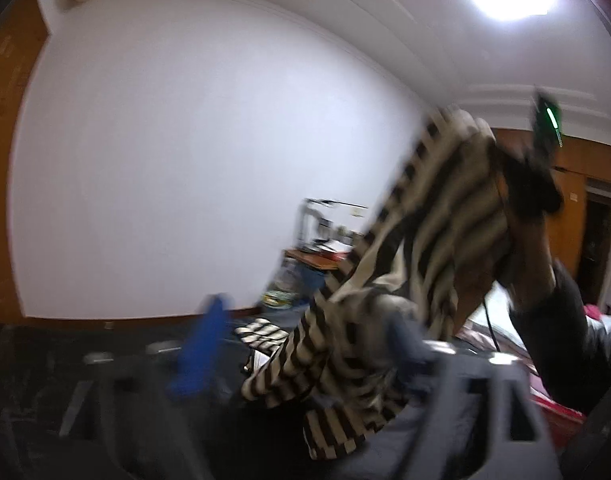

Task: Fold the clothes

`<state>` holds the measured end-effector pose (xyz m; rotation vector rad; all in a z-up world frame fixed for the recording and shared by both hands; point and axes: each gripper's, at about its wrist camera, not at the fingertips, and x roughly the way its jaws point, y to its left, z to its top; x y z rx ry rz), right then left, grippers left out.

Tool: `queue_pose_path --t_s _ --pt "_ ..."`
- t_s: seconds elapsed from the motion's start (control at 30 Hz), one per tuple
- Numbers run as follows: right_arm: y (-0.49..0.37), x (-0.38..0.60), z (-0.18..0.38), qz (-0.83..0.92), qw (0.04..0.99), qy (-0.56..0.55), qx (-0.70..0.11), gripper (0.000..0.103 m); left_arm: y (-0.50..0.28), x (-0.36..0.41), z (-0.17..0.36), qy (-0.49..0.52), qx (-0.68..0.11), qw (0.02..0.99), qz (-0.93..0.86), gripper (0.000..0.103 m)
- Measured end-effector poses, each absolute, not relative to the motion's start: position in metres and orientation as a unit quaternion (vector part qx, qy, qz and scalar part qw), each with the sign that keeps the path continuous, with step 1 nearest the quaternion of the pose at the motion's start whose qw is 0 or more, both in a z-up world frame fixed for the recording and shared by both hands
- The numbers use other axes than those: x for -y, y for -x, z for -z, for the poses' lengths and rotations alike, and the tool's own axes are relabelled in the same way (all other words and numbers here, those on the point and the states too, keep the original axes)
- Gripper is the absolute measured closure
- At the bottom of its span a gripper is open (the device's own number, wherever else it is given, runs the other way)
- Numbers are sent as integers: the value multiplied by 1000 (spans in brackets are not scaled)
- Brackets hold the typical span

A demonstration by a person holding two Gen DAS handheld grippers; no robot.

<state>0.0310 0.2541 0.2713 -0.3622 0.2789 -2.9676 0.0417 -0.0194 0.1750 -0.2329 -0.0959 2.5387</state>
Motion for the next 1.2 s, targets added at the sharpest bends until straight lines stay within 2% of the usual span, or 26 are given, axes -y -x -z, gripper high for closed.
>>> queue_pose_path --t_s 0.3,0.37,0.4,0.5,0.7,0.8,0.87,0.93,1.03,1.1,1.2 --pt "-94 -231 -346 978 17 165 -127 89 -73 -39 -147 95 52 418 -902 13" --pt "-105 -229 -356 976 1 170 -136 89 -86 -48 -151 83 44 441 -893 4" --pt "-111 -229 -360 975 -4 172 -139 89 -93 -53 -153 75 39 449 -889 0" --pt "-125 -229 -366 974 -11 173 -144 89 -112 -67 -163 58 28 463 -884 0" --pt "-150 -224 -353 972 -5 167 -165 89 -100 -73 -190 63 105 498 -859 0" --pt "-166 -226 -350 971 -6 167 -169 89 -81 -69 -207 83 134 462 -872 1" --pt "-176 -235 -350 972 -15 172 -161 89 -79 -56 -221 70 132 406 -901 16" --pt "-189 -247 -354 972 -29 184 -146 89 -78 -42 -235 56 129 347 -927 25" --pt "-207 -260 -358 970 -43 201 -130 89 -87 -23 -257 16 129 311 -941 25" --pt "-213 -259 -361 968 -52 205 -139 89 -96 -21 -270 10 116 329 -937 25" --pt "-210 -246 -370 964 -68 193 -171 89 -104 -33 -268 20 86 342 -936 20"
